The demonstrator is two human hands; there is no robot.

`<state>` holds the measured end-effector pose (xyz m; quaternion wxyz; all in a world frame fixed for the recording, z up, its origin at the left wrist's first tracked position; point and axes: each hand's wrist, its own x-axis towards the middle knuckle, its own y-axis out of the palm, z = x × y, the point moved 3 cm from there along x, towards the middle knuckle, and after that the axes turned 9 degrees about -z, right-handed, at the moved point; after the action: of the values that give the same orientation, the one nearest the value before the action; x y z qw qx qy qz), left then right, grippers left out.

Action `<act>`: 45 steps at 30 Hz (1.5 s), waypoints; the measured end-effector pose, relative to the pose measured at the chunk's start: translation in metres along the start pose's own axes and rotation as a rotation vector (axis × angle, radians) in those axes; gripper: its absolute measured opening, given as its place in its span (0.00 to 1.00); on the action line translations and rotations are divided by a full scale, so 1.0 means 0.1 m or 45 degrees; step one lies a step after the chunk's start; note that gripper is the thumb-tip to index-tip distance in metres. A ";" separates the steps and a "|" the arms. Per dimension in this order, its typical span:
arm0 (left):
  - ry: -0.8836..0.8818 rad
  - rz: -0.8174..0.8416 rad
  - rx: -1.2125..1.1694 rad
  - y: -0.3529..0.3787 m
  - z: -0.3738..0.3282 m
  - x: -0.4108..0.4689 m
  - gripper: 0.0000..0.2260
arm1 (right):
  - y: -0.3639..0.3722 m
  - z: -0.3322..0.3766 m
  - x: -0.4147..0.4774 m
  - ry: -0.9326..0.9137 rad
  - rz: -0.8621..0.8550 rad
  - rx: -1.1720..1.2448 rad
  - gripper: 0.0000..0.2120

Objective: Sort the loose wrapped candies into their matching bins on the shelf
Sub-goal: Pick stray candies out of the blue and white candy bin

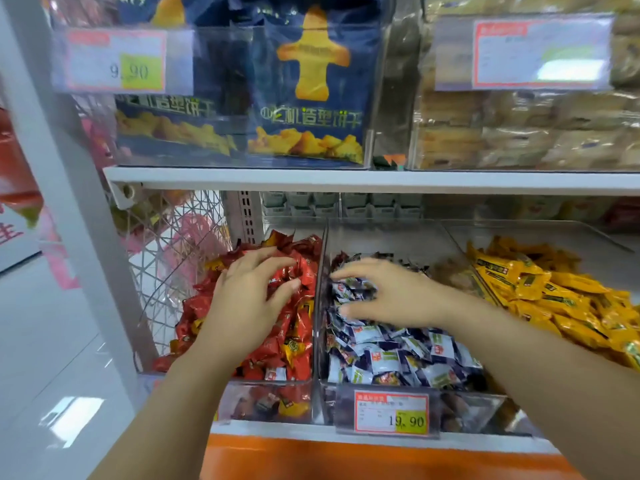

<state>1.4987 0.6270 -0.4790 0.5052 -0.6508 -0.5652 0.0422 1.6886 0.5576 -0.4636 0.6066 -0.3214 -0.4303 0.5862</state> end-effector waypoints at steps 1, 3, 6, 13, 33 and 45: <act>0.005 -0.019 -0.025 0.00 -0.02 0.00 0.16 | 0.10 0.00 0.08 -0.017 0.098 -0.085 0.27; 0.031 -0.058 -0.085 0.01 -0.07 0.01 0.14 | 0.23 -0.07 0.18 -0.011 0.230 -0.225 0.27; 0.097 -0.032 -0.117 0.08 -0.12 0.02 0.14 | 0.25 -0.24 0.18 -0.015 0.292 -0.340 0.20; 0.118 0.044 -0.114 0.17 -0.19 0.06 0.13 | -0.05 -0.62 0.01 0.177 0.436 -0.798 0.22; 0.134 0.079 -0.148 0.22 -0.18 0.05 0.13 | 0.10 -0.36 -0.04 0.136 0.431 -0.348 0.12; 0.114 0.103 -0.139 0.19 -0.19 0.03 0.14 | 0.16 -0.37 0.02 0.128 0.322 -0.458 0.11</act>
<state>1.5245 0.6208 -0.4816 0.4915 -0.7010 -0.5167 0.0024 1.7142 0.5654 -0.4936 0.4819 -0.5046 -0.4536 0.5545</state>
